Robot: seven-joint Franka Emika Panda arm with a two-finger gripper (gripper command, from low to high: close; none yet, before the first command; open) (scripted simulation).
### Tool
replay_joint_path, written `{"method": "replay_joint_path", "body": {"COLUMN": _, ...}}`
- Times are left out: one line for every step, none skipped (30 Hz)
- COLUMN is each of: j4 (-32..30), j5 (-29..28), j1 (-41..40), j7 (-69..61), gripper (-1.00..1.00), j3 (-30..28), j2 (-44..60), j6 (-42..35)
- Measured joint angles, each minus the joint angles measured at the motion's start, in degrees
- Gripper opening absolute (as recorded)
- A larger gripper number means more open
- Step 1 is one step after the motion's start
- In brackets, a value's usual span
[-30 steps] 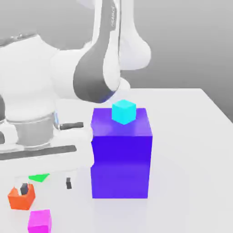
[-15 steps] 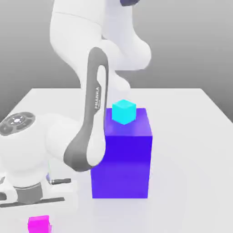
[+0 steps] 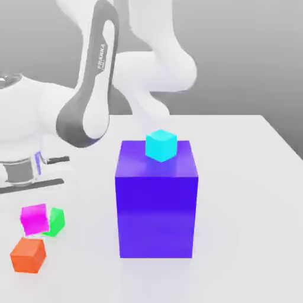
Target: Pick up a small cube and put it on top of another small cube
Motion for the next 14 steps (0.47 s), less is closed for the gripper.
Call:
{"method": "replay_joint_path", "body": {"j4": -1.84, "j5": -1.97, "j1": -1.86, "j7": -1.35, "gripper": -1.0, "j3": -0.42, "j2": -2.02, "j6": 0.18}}
{"method": "replay_joint_path", "body": {"j4": -3.7, "j5": -4.05, "j1": -3.42, "j7": -2.63, "gripper": -1.0, "j3": -0.74, "j2": -4.08, "j6": 0.35}}
{"method": "replay_joint_path", "body": {"j4": -5.51, "j5": -6.06, "j1": -4.19, "j7": -3.88, "gripper": -1.0, "j3": -0.87, "j2": -6.05, "j6": 0.55}}
{"method": "replay_joint_path", "body": {"j4": -7.06, "j5": -7.67, "j1": -4.79, "j7": -5.07, "gripper": -1.0, "j3": -1.1, "j2": -7.53, "j6": 0.99}}
{"method": "replay_joint_path", "body": {"j4": -7.79, "j5": -7.5, "j1": -4.74, "j7": -6.37, "gripper": -1.0, "j3": -1.32, "j2": -7.27, "j6": 2.1}}
{"method": "replay_joint_path", "body": {"j4": -8.11, "j5": -6.26, "j1": -4.43, "j7": -7.85, "gripper": -1.0, "j3": -1.41, "j2": -6.11, "j6": 3.56}}
{"method": "replay_joint_path", "body": {"j4": -8.22, "j5": -4.29, "j1": -3.99, "j7": -9.55, "gripper": -1.0, "j3": -1.22, "j2": -4.46, "j6": 5.21}}
{"method": "replay_joint_path", "body": {"j4": -8.23, "j5": -1.78, "j1": -3.9, "j7": -11.48, "gripper": -1.0, "j3": -0.8, "j2": -2.54, "j6": 6.93}}
{"method": "replay_joint_path", "body": {"j4": -8.17, "j5": 1.12, "j1": -3.86, "j7": -13.61, "gripper": -1.0, "j3": -0.2, "j2": -0.48, "j6": 8.69}}
{"method": "replay_joint_path", "body": {"j4": -8.07, "j5": 4.3, "j1": -4.41, "j7": -15.91, "gripper": -1.0, "j3": 1.12, "j2": 1.64, "j6": 10.43}}
{"method": "replay_joint_path", "body": {"j4": -7.94, "j5": 7.45, "j1": -5.78, "j7": -18.19, "gripper": -1.0, "j3": 3.1, "j2": 3.78, "j6": 12.19}}
{"method": "replay_joint_path", "body": {"j4": -7.87, "j5": 9.18, "j1": -6.52, "j7": -19.44, "gripper": 1.0, "j3": 4.16, "j2": 4.94, "j6": 13.14}}
{"method": "replay_joint_path", "body": {"j4": -7.87, "j5": 9.18, "j1": -6.52, "j7": -19.44, "gripper": 1.0, "j3": 4.16, "j2": 4.94, "j6": 13.14}}
{"method": "replay_joint_path", "body": {"j4": -7.87, "j5": 9.18, "j1": -6.52, "j7": -19.44, "gripper": 1.0, "j3": 4.16, "j2": 4.94, "j6": 13.14}}
